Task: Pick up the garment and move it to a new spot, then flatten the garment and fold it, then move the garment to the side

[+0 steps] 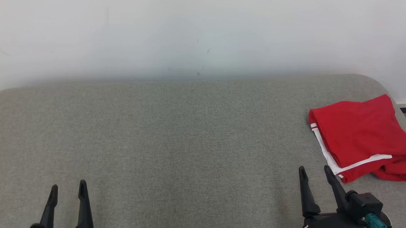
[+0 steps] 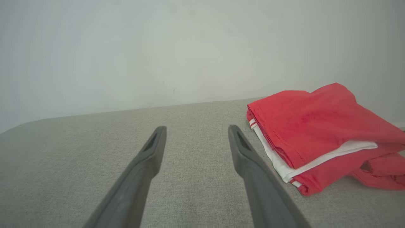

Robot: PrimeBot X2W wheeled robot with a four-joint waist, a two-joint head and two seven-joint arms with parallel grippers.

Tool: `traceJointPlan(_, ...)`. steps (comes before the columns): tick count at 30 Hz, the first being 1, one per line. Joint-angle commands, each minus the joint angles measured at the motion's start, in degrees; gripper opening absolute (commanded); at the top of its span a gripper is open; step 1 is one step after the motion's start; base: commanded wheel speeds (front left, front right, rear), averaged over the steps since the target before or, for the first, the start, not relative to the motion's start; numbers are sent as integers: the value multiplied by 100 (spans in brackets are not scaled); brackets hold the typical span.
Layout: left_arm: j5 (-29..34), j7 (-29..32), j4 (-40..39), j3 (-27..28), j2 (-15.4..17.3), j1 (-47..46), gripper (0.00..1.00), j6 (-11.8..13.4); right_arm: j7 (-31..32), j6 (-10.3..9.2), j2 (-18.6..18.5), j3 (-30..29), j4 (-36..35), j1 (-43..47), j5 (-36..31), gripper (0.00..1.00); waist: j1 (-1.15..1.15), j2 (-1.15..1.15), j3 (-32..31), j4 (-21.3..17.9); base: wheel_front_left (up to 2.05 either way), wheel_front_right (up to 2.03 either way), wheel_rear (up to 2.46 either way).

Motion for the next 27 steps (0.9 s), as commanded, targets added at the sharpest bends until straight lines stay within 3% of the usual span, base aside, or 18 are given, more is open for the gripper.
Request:
traceJointPlan(1, 39, -18, 0, 9, -8, 91, 100, 16, -36, -13, 9, 53, 24, -3, 21, 100, 1, 1, -13, 10, 0, 0, 0)
traceJointPlan(27, -160, -18, -123, -4, -8, 253, 100, 132, 18, -13, 16, 235, 102, 6, 157, 100, 1, 1, 59, 74, 0, 0, 0)
